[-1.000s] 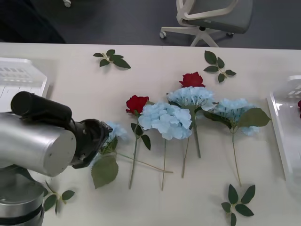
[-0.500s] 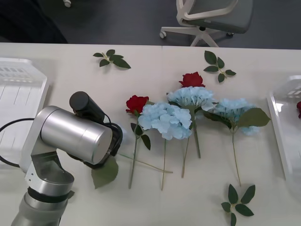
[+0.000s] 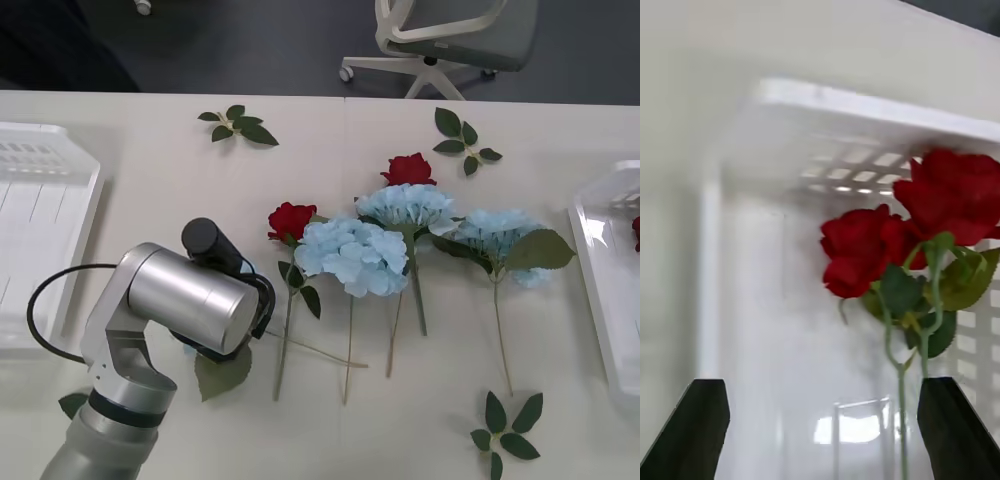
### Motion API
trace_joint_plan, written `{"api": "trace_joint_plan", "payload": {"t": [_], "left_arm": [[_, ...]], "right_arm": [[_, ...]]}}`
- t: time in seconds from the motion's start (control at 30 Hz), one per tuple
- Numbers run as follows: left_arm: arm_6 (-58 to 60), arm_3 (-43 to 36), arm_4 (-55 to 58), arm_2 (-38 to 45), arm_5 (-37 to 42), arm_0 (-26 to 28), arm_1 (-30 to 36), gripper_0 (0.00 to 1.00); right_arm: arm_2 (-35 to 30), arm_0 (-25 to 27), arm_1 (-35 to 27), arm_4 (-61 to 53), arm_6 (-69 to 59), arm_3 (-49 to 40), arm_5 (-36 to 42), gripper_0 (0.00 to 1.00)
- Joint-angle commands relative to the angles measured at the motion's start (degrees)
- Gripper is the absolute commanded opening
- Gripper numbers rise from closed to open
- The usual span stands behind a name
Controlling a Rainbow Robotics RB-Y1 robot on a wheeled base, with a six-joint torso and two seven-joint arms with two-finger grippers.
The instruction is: Put the red flowers into the right box and the blue flowers into the left box
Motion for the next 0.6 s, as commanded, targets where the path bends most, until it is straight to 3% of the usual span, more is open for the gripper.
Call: {"api": "trace_joint_plan", "payload": {"t": [0.03, 0.2, 0.4, 0.43, 0.53, 0.57, 0.6], "left_arm": [[1.7, 0.5, -0.1, -1.0, -0.6, -1.2, -0.2, 1.00], [1.8, 1.4, 0.0, -2.1, -1.9, -1.2, -0.2, 1.00], [1.8, 3.3, 0.1, -2.9, -3.3, -1.2, -0.2, 1.00], [1.8, 3.3, 0.0, -3.0, -3.3, -1.2, -0.2, 0.93], [1.8, 3.4, 0.0, -3.1, -3.2, -1.2, -0.2, 0.58], [1.8, 3.5, 0.1, -3.1, -3.2, -1.2, -0.2, 0.52], [1.8, 3.9, 0.0, -3.1, -3.2, -1.2, -0.2, 0.38]], "right_arm": [[-1.7, 0.0, -1.4, -4.2, -2.0, -7.0, 5.3, 0.74], [-1.4, 0.0, -1.2, -9.9, -6.4, -14.5, 13.4, 0.74], [1.3, -1.0, -2.3, -12.6, -9.4, -21.0, 15.0, 0.74], [2.5, -2.1, -2.4, -13.1, -9.4, -21.2, 15.0, 0.74], [9.0, -7.4, -2.6, -13.7, -9.9, -20.5, 15.1, 0.74], [10.9, -8.9, -2.7, -13.6, -10.0, -20.1, 15.1, 0.74], [14.4, -11.4, -2.9, -13.5, -10.3, -19.0, 15.0, 0.74]]}}
